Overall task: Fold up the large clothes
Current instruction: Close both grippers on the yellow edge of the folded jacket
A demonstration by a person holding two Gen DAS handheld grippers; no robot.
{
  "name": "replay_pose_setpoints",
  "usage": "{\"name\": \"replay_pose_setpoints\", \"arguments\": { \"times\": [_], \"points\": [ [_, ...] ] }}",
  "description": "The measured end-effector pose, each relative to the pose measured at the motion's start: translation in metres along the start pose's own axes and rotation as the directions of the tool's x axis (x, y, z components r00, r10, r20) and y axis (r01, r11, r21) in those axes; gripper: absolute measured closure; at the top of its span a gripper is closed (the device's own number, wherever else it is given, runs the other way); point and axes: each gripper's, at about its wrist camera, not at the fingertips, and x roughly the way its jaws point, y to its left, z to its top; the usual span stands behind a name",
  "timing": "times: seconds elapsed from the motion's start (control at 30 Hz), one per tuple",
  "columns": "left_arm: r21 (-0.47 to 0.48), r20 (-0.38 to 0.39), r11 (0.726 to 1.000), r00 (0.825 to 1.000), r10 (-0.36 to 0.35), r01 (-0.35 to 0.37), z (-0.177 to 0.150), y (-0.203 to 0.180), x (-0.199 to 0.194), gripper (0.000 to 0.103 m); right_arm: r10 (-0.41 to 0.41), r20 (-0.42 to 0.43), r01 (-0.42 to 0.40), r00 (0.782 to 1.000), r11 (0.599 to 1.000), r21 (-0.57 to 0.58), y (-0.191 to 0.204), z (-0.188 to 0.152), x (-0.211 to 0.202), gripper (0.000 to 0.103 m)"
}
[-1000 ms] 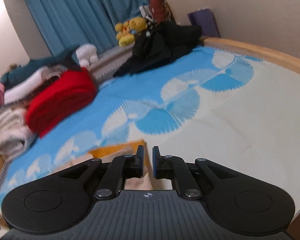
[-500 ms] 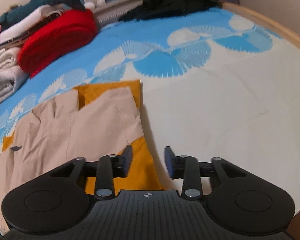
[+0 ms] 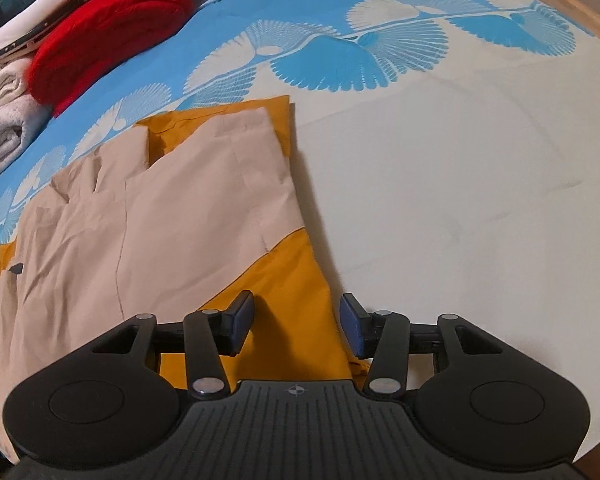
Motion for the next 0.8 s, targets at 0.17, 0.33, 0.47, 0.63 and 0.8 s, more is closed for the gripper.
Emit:
{"name": "replay_pose_setpoints", "arguments": {
  "times": [0.17, 0.33, 0.47, 0.63, 0.8],
  "points": [
    [0.004, -0.008, 1.000, 1.000, 0.004, -0.004, 0.001, -0.001, 0.004, 0.049, 0.012, 0.002, -0.012, 1.000, 0.999, -0.038, 0.008, -0.001, -0.001, 0.058],
    [0.028, -0.008, 1.000, 1.000, 0.002, -0.002, 0.000, -0.006, 0.006, 0.065, -0.003, 0.022, 0.004, 1.000, 0.998, -0.064, 0.008, -0.001, -0.004, 0.092],
    [0.068, 0.026, 0.998, 1.000, 0.000, -0.001, 0.000, -0.011, 0.000, 0.099, 0.022, 0.067, -0.015, 0.997, 0.994, -0.105, 0.014, -0.002, -0.014, 0.100],
    [0.083, 0.209, 0.996, 0.977, -0.045, 0.028, 0.006, -0.017, -0.031, 0.101, 0.063, 0.204, -0.042, 0.977, 0.994, -0.104, 0.017, 0.002, -0.039, 0.101],
    [0.113, 0.372, 0.993, 0.926, -0.062, 0.022, 0.011, -0.030, -0.052, 0.101, 0.107, 0.406, -0.074, 0.908, 0.993, -0.095, 0.020, 0.007, -0.071, 0.101]
  ]
}}
